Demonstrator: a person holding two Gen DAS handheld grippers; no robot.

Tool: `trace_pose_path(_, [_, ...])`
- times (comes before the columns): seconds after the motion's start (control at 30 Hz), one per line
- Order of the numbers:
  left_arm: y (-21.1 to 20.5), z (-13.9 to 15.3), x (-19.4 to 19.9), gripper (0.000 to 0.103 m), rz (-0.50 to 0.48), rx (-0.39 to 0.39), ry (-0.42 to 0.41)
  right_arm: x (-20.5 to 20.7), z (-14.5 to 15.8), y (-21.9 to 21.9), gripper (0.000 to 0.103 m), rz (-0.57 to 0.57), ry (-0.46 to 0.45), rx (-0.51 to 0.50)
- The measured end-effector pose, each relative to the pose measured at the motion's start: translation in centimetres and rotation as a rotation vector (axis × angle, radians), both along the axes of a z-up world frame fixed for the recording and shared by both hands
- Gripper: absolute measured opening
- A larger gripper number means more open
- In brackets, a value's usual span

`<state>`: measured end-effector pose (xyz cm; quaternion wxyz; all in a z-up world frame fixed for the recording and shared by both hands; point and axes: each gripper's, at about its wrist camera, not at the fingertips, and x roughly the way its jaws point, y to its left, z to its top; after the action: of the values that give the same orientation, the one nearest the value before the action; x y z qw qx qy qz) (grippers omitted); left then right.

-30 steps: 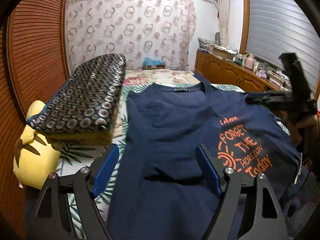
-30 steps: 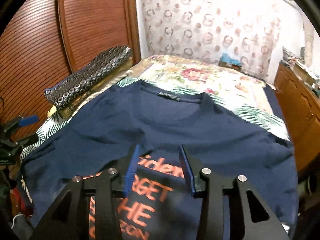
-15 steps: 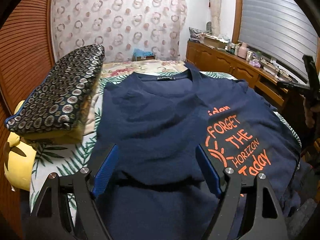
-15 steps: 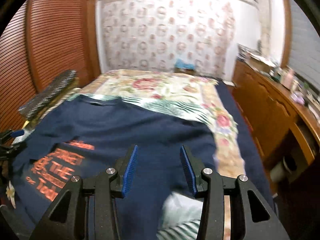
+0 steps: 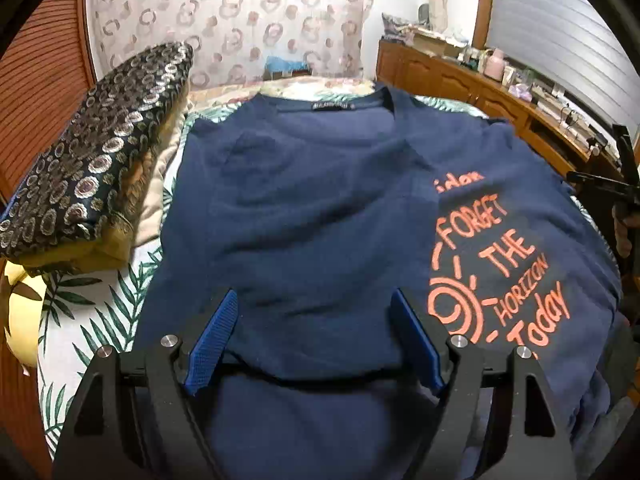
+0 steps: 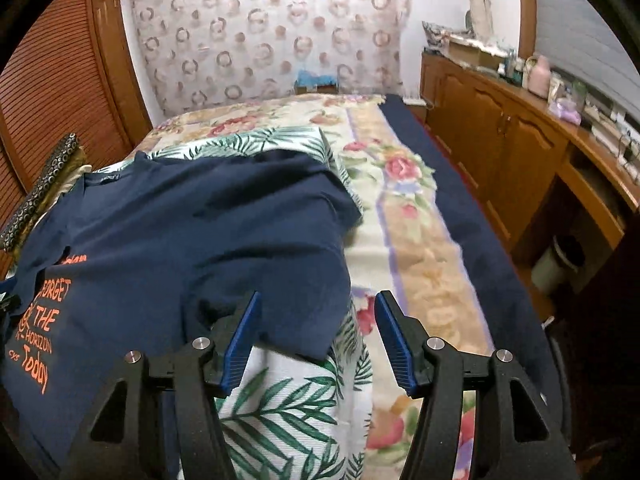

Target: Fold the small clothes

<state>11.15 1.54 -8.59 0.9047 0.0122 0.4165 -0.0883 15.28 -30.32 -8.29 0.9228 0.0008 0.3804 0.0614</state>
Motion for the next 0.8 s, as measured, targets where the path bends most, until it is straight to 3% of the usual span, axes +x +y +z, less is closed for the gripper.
trace_pose_path(0.2, [-0.3,-0.2,0.0,0.081,0.011,0.030,0.004,2.2,-0.2,-2.2,0.060,0.021,0.067,0.047])
trace_pose_path(0.33, [-0.4,-0.2,0.3,0.084,0.003,0.032,0.009,2.6,1.5,-5.4,0.060,0.040,0.077,0.091])
trace_pose_path(0.4, [-0.4,-0.2,0.2,0.084,0.005,0.033,0.009,2.8,1.9,-6.0,0.055,0.055,0.073,0.090])
trace_pose_path(0.5, [-0.4,-0.2,0.2,0.084,0.004,0.033,0.009,2.6,2.0,-5.7,0.039,0.091,0.065,0.081])
trace_pose_path(0.6, [-0.5,-0.2,0.2,0.084,0.004,0.032,0.009,2.5,1.8,-5.6,0.032,0.081,0.053,0.047])
trace_pose_path(0.67, [-0.5,-0.2,0.2,0.084,0.004,0.033,0.009,2.1,2.0,-5.4,0.015,0.066,0.026,-0.019])
trace_pose_path(0.7, [-0.5,-0.2,0.2,0.084,0.004,0.033,0.009,2.0,2.1,-5.4,0.011,0.064,0.017,-0.047])
trace_pose_path(0.8, [-0.5,-0.2,0.2,0.084,0.002,0.029,0.008,1.8,2.3,-5.4,0.005,0.071,0.009,-0.070])
